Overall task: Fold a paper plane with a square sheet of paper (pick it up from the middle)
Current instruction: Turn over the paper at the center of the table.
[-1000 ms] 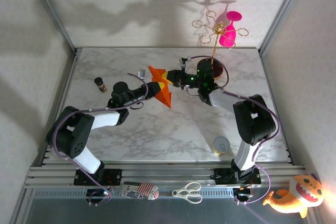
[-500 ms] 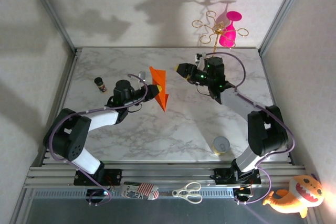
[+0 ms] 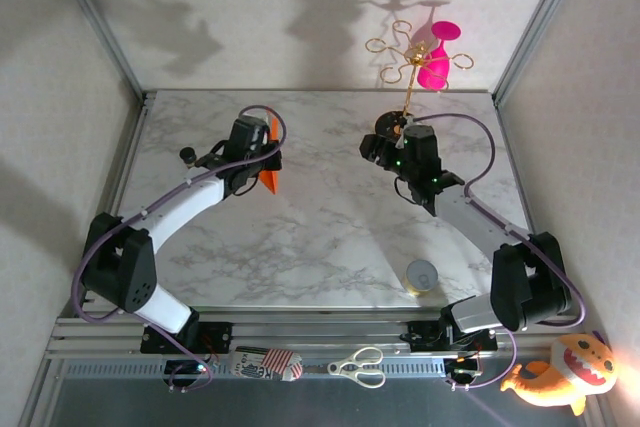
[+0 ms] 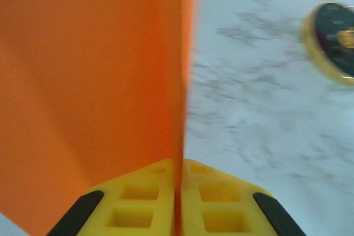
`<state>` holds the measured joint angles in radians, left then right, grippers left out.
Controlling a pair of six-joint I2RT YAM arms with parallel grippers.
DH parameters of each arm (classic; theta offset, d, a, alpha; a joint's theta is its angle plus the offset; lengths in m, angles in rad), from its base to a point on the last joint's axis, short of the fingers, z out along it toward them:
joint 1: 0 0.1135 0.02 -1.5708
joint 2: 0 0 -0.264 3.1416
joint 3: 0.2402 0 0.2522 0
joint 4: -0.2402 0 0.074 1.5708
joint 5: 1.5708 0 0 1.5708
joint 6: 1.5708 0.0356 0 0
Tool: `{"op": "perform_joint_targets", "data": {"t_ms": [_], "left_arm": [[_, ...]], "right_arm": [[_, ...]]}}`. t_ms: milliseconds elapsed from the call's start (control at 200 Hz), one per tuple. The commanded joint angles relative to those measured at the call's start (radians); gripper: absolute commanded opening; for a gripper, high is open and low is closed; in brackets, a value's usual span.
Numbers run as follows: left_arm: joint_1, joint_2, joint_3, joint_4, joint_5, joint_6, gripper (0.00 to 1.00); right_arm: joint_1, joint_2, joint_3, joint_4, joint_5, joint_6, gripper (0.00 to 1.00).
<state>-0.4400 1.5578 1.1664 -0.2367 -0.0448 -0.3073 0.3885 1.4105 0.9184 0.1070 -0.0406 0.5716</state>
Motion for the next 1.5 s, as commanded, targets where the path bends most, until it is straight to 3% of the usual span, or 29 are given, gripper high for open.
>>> {"op": "perform_joint_targets", "data": {"t_ms": [0, 145, 240, 396, 791, 1031, 1197, 1372, 1497], "left_arm": [[-0.038, 0.085, 0.081, -0.243, -0.354, 0.075, 0.09], [-0.082, 0.234, 0.176, -0.38, -0.596, 0.059, 0.09], [-0.098, 0.32, 0.219, -0.43, -0.663, 0.042, 0.08], [-0.124, 0.438, 0.277, -0.463, -0.69, 0.01, 0.08], [-0.218, 0.68, 0.39, -0.467, -0.635, -0.063, 0.12], [-0.248, 0.707, 0.413, -0.463, -0.578, -0.093, 0.23], [-0.265, 0.662, 0.427, -0.459, -0.48, -0.133, 0.34], [-0.282, 0.568, 0.396, -0.399, -0.313, -0.192, 0.41], [-0.288, 0.474, 0.323, -0.297, -0.11, -0.225, 0.42]], "right_arm": [[0.0, -0.035, -0.019, -0.004, 0.085, -0.045, 0.81], [0.0, -0.04, -0.021, -0.018, 0.1, -0.047, 0.81], [0.0, -0.04, -0.021, -0.024, 0.103, -0.047, 0.81], [0.0, -0.039, -0.026, -0.029, 0.106, -0.04, 0.81], [-0.002, -0.031, -0.026, -0.033, 0.108, -0.019, 0.81], [-0.005, -0.024, -0.023, -0.032, 0.107, -0.006, 0.81], [-0.01, -0.017, -0.021, -0.03, 0.105, 0.006, 0.81], [-0.017, -0.015, -0.02, -0.024, 0.102, 0.02, 0.8], [-0.025, -0.013, -0.024, -0.021, 0.105, 0.047, 0.8]]}}
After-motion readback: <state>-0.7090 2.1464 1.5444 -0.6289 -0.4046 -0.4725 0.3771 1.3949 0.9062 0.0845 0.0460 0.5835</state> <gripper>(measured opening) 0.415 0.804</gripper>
